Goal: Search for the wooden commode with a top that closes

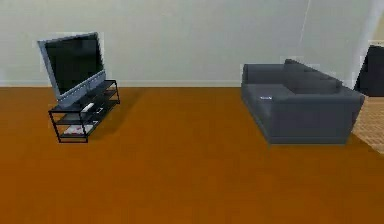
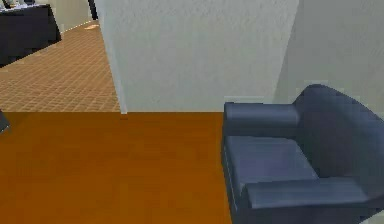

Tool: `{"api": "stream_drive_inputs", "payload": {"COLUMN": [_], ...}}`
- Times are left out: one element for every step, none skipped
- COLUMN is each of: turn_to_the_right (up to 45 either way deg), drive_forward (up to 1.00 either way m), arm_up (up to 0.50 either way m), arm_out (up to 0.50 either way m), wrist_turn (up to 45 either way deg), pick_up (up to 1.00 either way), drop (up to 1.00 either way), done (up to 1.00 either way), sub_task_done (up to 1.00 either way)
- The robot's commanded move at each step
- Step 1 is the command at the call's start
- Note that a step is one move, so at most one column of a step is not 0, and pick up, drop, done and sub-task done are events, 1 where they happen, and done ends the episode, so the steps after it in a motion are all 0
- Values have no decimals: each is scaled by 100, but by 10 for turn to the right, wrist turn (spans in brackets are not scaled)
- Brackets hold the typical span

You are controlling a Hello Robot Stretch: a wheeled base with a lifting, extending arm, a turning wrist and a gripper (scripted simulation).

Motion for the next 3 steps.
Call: {"api": "stream_drive_inputs", "payload": {"turn_to_the_right": [0,450,90], "drive_forward": [5,0,0], "arm_up": [0,0,0], "arm_out": [0,0,0], "wrist_turn": [0,0,0], "pick_up": [0,0,0], "drop": [0,0,0], "done": [0,0,0], "sub_task_done": [0,0,0]}}
